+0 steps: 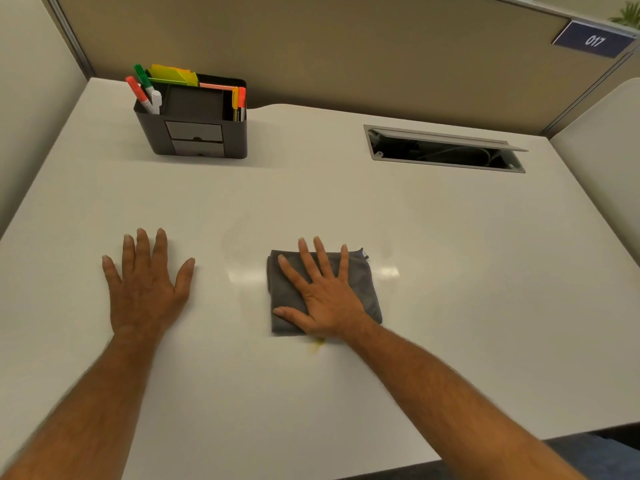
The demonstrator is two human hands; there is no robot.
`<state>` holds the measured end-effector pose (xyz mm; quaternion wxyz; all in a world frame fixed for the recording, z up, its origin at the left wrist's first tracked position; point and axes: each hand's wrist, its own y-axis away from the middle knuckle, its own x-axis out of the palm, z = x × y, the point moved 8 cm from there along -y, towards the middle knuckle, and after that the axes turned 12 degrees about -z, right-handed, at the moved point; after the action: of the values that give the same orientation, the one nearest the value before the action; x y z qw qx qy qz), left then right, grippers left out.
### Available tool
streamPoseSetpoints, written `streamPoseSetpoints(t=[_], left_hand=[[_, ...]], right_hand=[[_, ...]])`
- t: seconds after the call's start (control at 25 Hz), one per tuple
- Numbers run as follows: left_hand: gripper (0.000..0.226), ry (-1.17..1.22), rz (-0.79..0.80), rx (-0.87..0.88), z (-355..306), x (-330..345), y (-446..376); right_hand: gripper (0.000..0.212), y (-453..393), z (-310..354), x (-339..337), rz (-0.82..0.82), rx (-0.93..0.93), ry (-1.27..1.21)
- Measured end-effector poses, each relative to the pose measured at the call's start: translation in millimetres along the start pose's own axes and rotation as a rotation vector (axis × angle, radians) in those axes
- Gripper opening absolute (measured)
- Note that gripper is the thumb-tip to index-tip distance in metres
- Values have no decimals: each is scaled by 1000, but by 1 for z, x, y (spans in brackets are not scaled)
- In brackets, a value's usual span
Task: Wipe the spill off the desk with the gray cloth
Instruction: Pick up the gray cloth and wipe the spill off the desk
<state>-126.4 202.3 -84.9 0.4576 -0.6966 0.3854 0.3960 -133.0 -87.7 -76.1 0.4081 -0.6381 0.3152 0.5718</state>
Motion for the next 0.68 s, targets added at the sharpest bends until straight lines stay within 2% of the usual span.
streamPoseSetpoints(t=[0.24,0.48,0.68], left_hand=[[86,-16,32,-8,0,2,0],[87,-15,44,-12,0,3,0],[87,-21,31,2,-2,3,-1]], right_hand=[[88,32,-32,0,39,284,-2],[89,60,-4,0,25,394,-11],[89,52,30,-1,-9,503,-40]])
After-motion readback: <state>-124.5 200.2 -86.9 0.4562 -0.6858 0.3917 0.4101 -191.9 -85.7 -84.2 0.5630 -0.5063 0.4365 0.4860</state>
